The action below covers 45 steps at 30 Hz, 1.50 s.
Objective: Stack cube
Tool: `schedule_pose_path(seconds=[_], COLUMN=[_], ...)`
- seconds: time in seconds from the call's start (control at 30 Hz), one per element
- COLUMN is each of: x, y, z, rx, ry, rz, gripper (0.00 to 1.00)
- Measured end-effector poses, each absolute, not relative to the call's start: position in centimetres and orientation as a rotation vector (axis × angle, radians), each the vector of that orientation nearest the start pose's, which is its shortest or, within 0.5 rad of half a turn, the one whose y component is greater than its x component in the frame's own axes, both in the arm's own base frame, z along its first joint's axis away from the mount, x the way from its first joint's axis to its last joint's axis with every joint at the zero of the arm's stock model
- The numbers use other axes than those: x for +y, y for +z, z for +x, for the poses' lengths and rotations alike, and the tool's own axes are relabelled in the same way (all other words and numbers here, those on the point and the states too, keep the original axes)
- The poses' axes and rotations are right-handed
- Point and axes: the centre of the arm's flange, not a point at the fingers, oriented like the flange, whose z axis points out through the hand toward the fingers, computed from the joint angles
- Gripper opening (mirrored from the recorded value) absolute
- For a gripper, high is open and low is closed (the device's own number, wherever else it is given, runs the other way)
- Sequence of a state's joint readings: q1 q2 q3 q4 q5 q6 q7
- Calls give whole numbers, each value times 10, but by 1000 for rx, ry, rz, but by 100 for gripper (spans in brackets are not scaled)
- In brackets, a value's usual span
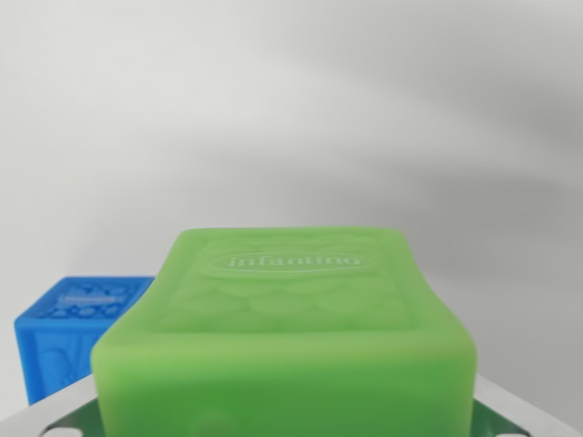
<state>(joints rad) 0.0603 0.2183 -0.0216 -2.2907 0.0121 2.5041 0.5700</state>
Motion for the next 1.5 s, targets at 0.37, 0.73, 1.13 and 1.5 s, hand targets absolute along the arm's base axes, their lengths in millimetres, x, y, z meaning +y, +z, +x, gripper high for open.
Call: schedule_pose_path(seconds=[0.37, 0.73, 1.13, 1.5], x=[34, 48, 64, 76], y=[255, 255, 255, 255], z=[513, 496, 476, 460], rx=[842, 845, 848, 852], ry=[8, 10, 9, 10], rz=[-3026, -3026, -3024, -3024], gripper=[0, 0, 0, 0])
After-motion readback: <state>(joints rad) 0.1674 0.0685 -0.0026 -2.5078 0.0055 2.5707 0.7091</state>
